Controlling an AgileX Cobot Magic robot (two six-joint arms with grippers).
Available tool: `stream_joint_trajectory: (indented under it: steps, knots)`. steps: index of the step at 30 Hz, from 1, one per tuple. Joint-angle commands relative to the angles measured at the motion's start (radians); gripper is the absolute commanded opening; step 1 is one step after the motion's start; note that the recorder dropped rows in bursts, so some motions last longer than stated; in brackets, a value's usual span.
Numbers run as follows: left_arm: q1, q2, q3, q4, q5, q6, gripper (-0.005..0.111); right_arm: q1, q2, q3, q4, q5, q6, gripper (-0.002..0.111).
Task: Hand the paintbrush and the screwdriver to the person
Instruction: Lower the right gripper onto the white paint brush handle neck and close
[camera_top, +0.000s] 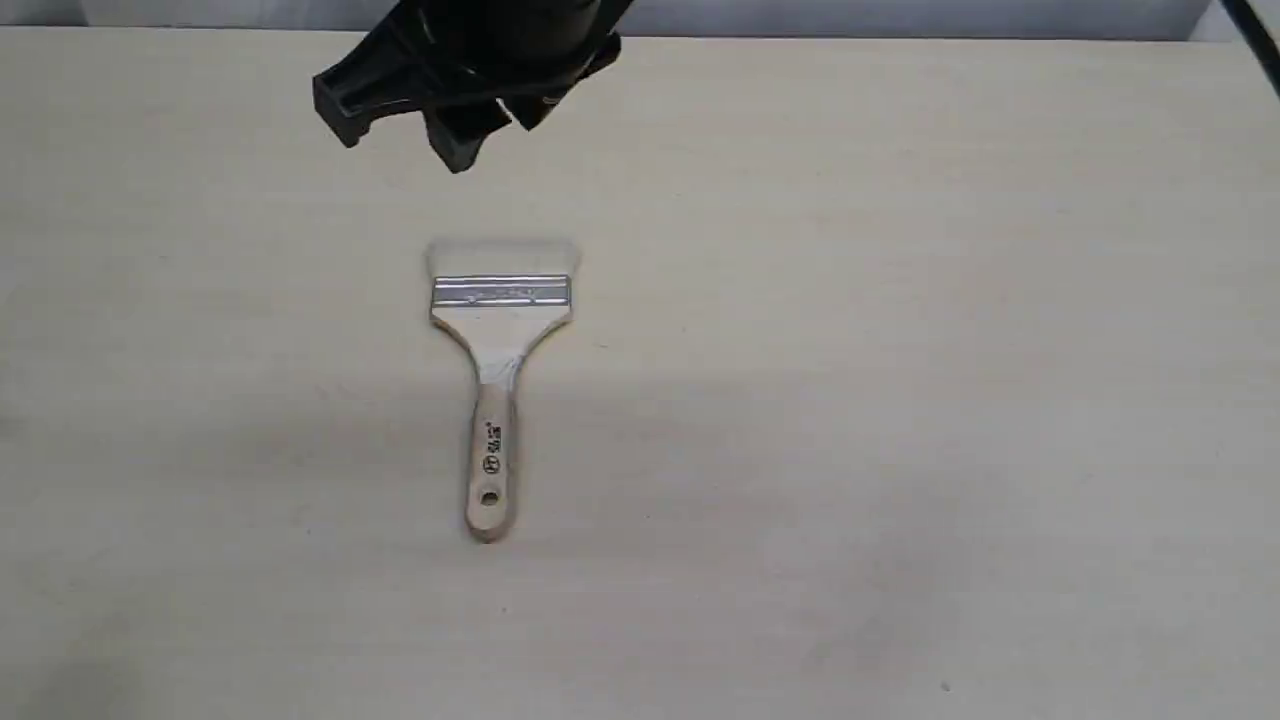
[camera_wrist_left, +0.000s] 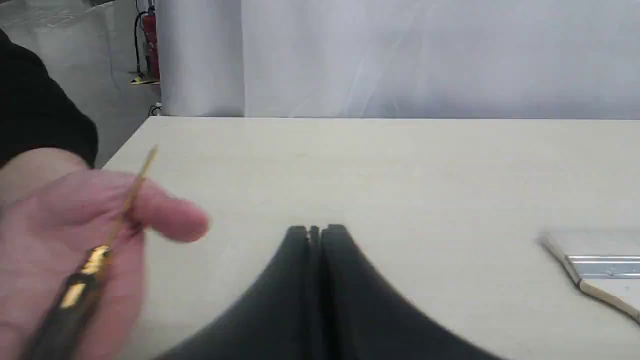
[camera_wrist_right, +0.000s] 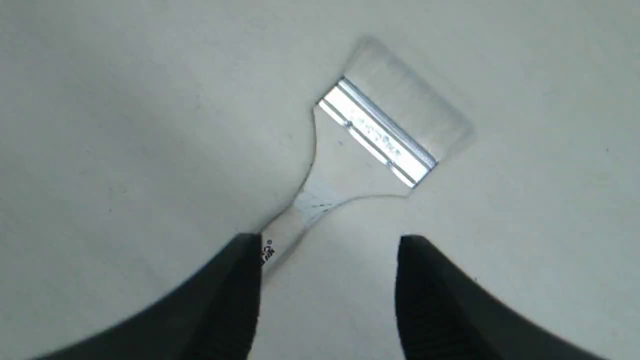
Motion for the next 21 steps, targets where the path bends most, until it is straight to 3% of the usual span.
stream_joint_trajectory:
  steps: [1,21]
  knots:
    - [-0.006,-0.002,0.002,-0.002,-0.011,-0.002,0.000,0.000,-0.002,0.012,0.033,0.024,0.070,0.055]
    - [-0.006,-0.002,0.002,-0.004,-0.008,-0.002,0.000,0.000,0.270,0.012,0.084,0.002,0.249,0.057]
